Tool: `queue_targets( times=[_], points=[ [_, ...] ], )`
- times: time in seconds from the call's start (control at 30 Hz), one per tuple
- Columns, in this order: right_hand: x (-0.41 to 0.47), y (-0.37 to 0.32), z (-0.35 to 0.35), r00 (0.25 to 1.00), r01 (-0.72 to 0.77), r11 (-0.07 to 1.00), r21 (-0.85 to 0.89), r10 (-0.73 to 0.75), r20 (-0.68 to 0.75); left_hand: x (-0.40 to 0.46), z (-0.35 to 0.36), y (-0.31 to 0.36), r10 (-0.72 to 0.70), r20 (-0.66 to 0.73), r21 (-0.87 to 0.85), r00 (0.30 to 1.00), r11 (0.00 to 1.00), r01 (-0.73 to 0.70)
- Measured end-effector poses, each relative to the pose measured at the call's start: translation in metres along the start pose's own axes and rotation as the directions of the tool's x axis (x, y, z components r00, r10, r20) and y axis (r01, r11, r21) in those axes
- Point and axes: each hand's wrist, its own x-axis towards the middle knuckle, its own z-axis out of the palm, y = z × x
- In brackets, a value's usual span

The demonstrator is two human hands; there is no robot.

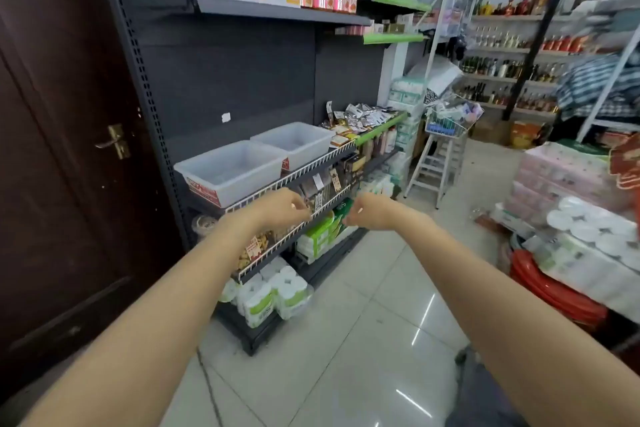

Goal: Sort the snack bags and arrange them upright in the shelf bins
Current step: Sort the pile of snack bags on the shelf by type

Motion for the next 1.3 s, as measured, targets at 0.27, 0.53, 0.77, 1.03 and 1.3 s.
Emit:
queue_targets(
  times=[0.27,0.53,0.77,1.03,1.3],
  points=[
    [0.048,0.053,0.029,0.998,-0.052,0.994,0.101,0.055,-0.024,0.058,0.036,-0.012,-0.028,0.014,-0.007,1.0,1.0,0.028],
    [0.161,0.126,0.004,0.999,-0.031,0.993,0.112,0.036,-0.038,0.2,0.056,0.009,-0.058,-0.06,-0.012,0.997,0.998,0.057],
    [0.277,0.206,-0.048,0.993,-0.047,0.986,0.159,0.064,-0.101,0.353,0.057,0.039,-0.039,-0.054,0.006,0.998,0.999,0.04],
    [0.391,0.291,-0.092,0.989,-0.059,0.978,0.201,0.085,-0.124,0.51,0.056,0.07,0.032,-0.098,0.002,0.995,0.999,-0.032],
    [0.527,0.383,-0.155,0.974,-0.122,0.978,0.168,0.151,-0.168,0.697,0.066,0.103,0.109,-0.044,-0.025,0.993,0.994,-0.111]
  ],
)
